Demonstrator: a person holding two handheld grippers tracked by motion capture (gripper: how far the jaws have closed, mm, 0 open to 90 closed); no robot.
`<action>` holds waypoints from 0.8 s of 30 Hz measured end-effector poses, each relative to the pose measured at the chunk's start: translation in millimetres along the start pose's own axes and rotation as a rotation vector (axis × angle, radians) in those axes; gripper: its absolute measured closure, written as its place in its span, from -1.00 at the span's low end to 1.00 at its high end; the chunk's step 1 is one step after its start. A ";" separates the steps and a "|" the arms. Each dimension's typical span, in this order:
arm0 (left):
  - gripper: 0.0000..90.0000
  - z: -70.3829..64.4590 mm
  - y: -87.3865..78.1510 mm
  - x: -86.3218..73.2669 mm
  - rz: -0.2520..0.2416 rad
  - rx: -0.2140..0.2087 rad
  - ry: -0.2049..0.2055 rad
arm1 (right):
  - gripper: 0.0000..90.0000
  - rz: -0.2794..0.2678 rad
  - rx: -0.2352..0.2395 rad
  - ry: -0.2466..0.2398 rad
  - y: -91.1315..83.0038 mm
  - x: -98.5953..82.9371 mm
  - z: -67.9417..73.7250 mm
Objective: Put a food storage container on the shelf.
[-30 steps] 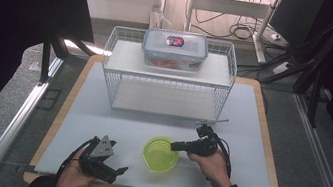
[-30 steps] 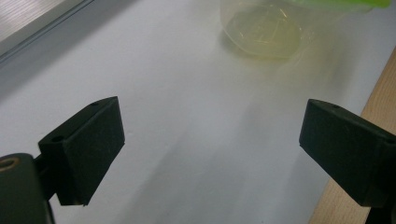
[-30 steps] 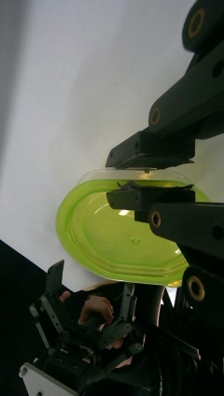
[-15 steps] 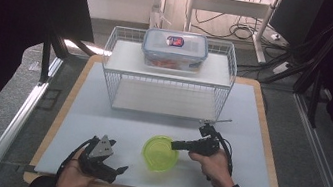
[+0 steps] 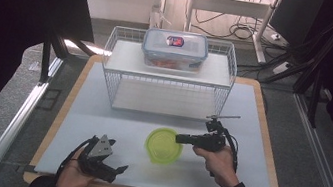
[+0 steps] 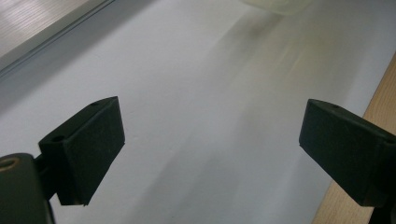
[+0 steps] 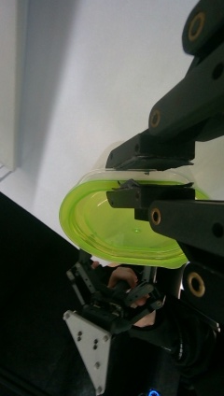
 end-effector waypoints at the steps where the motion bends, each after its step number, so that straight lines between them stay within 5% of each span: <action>1: -0.85 0.0 0.0 0.0 0.000 0.000 0.000 | 0.81 -0.003 -0.003 -0.002 -1.3 1.4 1.1; 24: -0.86 1.5 -1.2 0.3 -0.017 0.000 -0.012 | 0.81 -0.111 -0.023 -0.020 -28.5 45.0 23.1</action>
Point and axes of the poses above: each handheld gripper's, and its own axes: y roughly forward along the jaws, x roughly out of its top, z roughly to its left, the point moved 1 cm from there along y, roughly forward along the jaws, and after that the axes turned 3 degrees about -y, right-handed, at the moved point
